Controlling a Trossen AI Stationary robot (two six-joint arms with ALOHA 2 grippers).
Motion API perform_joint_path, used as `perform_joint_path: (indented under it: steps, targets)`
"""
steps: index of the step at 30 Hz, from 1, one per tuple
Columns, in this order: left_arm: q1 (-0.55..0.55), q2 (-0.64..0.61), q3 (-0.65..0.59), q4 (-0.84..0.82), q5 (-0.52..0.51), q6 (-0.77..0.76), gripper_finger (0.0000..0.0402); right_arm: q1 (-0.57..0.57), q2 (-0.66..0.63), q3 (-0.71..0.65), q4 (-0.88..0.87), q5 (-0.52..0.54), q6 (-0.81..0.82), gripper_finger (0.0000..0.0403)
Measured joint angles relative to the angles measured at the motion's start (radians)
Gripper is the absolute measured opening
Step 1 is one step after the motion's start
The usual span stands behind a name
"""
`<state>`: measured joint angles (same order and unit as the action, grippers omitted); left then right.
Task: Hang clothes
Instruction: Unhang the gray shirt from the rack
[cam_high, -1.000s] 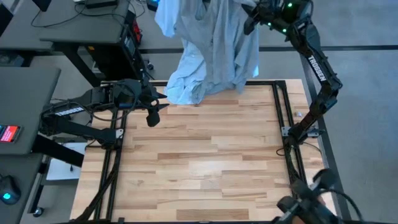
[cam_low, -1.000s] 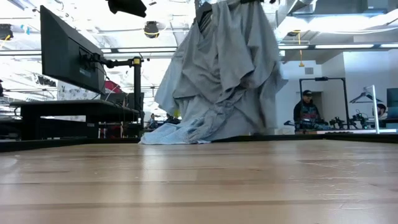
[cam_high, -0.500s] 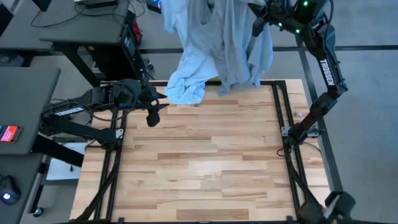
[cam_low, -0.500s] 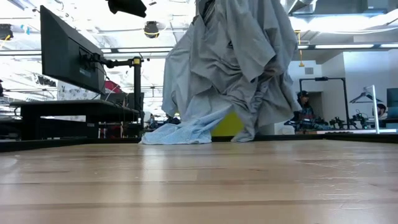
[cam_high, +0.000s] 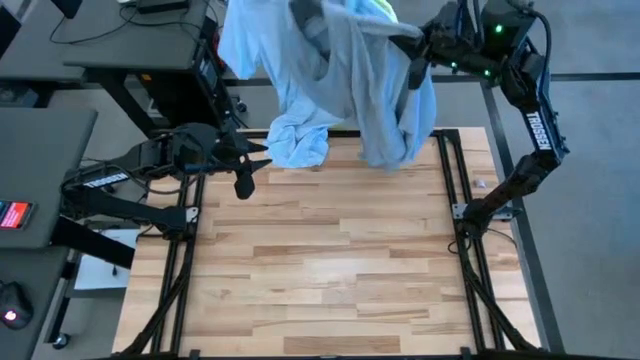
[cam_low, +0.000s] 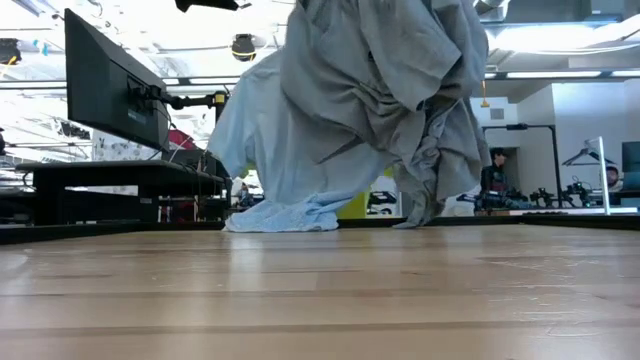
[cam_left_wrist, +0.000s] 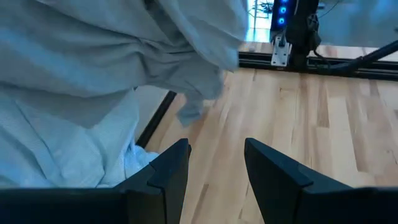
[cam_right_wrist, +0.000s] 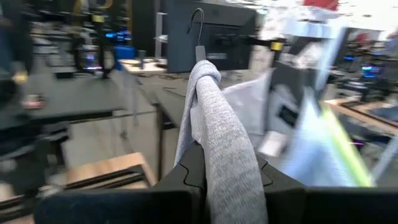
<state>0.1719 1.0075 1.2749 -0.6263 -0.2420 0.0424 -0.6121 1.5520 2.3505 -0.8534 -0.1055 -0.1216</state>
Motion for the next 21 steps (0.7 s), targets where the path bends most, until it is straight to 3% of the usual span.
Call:
perform_joint_path:
  steps: [10,21]
  targets:
    - [-0.003,0.003,0.156,-0.025,-0.002,0.019,0.0142,0.177,0.027,-0.001,-0.257,0.000,0.037,0.0022]
    - [-0.006,0.127,0.328,-0.301,0.025,0.138,0.0171,0.360,0.184,-0.002,-0.368,0.000,0.071,0.0022]
